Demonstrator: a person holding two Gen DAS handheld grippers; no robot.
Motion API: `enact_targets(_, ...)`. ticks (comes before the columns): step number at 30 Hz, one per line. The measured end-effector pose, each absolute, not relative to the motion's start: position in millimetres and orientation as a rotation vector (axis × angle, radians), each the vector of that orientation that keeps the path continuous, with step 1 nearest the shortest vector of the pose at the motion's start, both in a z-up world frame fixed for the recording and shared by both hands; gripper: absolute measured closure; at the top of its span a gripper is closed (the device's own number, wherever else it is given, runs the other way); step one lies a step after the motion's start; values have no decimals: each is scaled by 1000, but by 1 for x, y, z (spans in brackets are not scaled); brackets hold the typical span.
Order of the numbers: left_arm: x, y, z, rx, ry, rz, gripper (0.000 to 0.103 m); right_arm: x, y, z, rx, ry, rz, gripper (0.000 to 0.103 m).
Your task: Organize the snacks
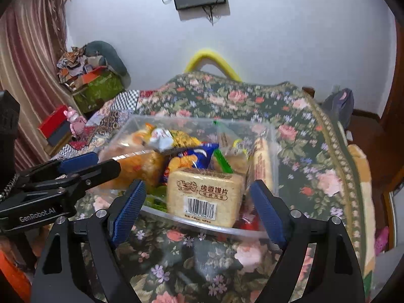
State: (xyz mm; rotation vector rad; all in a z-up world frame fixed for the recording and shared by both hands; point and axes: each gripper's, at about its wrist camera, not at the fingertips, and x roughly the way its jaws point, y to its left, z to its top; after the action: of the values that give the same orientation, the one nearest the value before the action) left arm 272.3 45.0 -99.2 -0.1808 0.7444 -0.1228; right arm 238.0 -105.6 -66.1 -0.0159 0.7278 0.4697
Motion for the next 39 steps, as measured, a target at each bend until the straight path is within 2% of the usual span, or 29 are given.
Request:
enact_targets(5,237,42,-63,-171,658,-126,39,205,-116,-28,-27,632,465,20)
enact_targets(15,124,25,26,-55,368,-72,39,121,-139,46,0,409,466,20)
enact_targets(18,94,22,41,-39,313,-63,33,99,-143,55,5,369,470,20)
enact_targets(21,73,17,48,-29,279,-72,27,83,-145,58,4,343,467,16)
enact_targets(23,64,14,51,-26,264,-71,17,75,-144,56,-1,331,456,11)
enact_targets(26,54,11,51,-28,250,-68,11,70,-144,53,-6,316,439,0)
enact_targets(29,50,9,50,-37,248,-68,5,66,-143,52,-19,310,423,0)
enact_targets(39,40,2,44,-18,239,-67,4,54,-146,47,-23,308,426,0)
